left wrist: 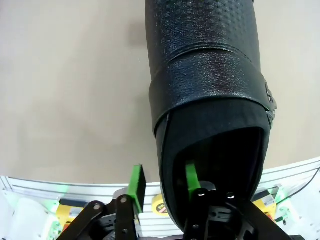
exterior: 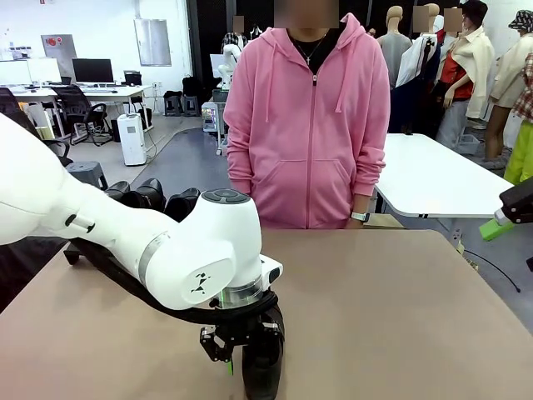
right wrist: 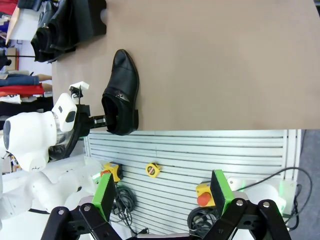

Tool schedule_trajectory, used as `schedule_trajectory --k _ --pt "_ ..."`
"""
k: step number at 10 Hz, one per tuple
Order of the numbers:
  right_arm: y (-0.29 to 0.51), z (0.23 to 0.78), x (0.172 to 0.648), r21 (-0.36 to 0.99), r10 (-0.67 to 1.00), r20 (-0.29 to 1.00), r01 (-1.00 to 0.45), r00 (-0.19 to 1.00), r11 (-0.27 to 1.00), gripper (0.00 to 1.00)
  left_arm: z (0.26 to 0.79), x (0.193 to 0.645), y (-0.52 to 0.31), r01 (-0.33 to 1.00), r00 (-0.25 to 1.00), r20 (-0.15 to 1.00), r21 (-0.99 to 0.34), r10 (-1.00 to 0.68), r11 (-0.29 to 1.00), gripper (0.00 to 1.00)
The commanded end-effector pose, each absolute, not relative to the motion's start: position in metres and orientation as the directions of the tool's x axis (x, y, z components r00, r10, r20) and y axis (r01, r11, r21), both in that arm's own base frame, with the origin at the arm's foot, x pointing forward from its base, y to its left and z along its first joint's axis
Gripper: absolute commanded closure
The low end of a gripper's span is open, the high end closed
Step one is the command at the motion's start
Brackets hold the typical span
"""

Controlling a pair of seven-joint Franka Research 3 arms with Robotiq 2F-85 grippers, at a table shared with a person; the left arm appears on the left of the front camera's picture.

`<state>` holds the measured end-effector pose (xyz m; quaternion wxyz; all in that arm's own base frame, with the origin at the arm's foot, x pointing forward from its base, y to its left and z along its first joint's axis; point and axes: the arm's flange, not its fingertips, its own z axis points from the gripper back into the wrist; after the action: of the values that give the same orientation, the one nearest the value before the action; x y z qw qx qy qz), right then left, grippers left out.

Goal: Organize the shoes by placing them on the stand.
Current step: Place the Shoe from the middle of the table onto the Shoes Stand.

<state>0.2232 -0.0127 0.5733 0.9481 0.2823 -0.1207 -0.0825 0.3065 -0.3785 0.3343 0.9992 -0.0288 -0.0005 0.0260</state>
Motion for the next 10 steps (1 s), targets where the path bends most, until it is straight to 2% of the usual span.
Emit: schedule_trajectory --k 1,7,10 --pt "-0.014 0.576 0.223 0.574 -0.205 0.192 0.059 0.96 0.816 0.0 0.335 0.307 -0.379 -0.054 0.998 0.01 -0.048 0.055 0.997 1.0" --pt "-0.014 0.576 0.223 0.574 -0.205 0.192 0.059 0.96 0.816 0.0 0.344 0.301 -0.377 -0.033 0.999 0.031 -0.062 0.035 0.998 1.0" --pt "-0.014 0.576 0.223 0.574 -0.205 0.192 0.059 0.96 0.816 0.0 0.385 0.282 -0.368 -0.023 0.995 0.093 -0.021 0.025 0.999 1.0"
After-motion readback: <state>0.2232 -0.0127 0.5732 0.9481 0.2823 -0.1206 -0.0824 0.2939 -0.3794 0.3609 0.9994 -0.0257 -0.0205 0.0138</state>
